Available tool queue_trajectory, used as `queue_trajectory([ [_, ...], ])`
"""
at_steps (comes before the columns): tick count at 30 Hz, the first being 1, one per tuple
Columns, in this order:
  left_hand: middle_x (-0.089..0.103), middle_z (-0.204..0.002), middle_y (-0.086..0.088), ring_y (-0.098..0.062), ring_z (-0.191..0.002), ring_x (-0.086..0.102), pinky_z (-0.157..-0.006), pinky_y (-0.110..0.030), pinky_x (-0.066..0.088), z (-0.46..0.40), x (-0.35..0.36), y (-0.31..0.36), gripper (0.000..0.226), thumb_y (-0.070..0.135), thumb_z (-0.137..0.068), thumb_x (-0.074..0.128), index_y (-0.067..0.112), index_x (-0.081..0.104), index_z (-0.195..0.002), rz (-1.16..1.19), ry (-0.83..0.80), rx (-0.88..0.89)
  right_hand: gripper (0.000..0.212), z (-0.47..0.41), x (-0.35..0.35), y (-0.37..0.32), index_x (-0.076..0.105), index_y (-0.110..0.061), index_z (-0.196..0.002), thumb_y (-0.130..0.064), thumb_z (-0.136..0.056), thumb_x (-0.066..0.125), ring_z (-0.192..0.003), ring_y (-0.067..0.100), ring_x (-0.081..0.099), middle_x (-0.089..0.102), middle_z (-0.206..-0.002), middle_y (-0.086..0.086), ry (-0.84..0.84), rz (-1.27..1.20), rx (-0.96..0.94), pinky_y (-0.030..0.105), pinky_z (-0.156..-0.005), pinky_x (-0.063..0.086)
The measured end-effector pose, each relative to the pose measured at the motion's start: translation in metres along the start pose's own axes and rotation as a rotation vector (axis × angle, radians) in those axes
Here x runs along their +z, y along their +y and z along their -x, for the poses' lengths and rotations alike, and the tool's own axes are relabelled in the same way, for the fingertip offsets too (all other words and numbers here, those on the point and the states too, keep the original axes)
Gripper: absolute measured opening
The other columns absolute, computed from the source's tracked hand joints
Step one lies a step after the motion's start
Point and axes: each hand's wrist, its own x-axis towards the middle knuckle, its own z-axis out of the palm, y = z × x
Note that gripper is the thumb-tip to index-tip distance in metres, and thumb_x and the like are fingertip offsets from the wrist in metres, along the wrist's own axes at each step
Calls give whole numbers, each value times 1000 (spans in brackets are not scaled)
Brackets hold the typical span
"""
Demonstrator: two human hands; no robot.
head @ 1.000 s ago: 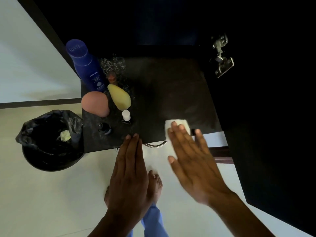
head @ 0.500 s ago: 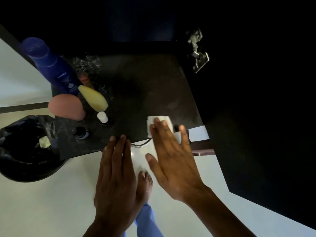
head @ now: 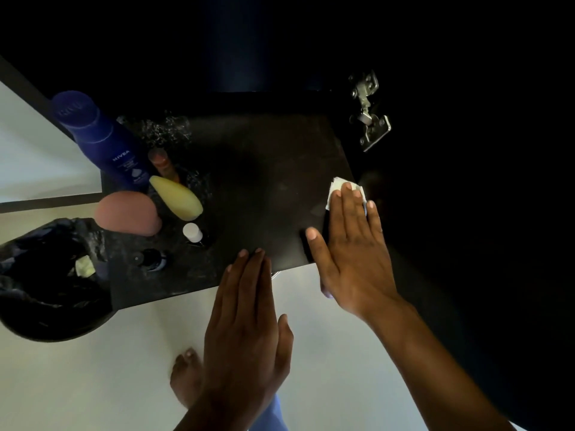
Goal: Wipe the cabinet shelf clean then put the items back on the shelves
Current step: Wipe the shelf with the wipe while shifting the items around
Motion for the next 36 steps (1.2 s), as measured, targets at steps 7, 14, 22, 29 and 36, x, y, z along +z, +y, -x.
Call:
queue_trajectory([
  [7,40,-162,-17,-32,-153,34,-121,-45,35,0,2,-1,96,26,-74,81,-3,39,-155,0,6,13,81,-95,-14,-10,-8,-8,-165,-62,-106,5,-160,23,-19,-15,-174,13,-44,10,-87,42,-130,-14],
  [14,42,-161,-18,-33,-151,36,-119,-44,41,0,1,-3,92,22,-75,81,-4,41,-154,-40,17,32,77,-149,-21,-26,-8,-9,-165,-58,-108,8,-161,21,-17,-12,-174,11,-23,-37,-127,45,-130,-12],
  [22,40,-163,-16,-31,-152,37,-119,-41,40,0,-1,-6,94,24,-77,82,-2,39,-156,-25,-14,30,75,-48,-8,-19,-4,-13,-166,-59,-107,1,-161,18,-16,-9,-175,6,-40,-30,-214,46,-131,-4],
  [29,51,-155,-17,-35,-142,51,-115,-44,35,-2,4,-8,100,37,-68,93,1,49,-150,-20,-32,12,69,61,22,4,8,-21,-168,-58,-110,13,-162,14,-3,2,-176,-3,-44,-4,-168,44,-130,1],
  [36,45,-160,-14,-31,-148,44,-117,-39,39,-1,-2,-4,97,31,-73,88,1,43,-154,60,-39,-6,73,-15,2,-16,-6,-20,-166,-61,-105,-6,-160,12,-16,-11,-175,-1,-53,-28,-271,45,-131,-6],
])
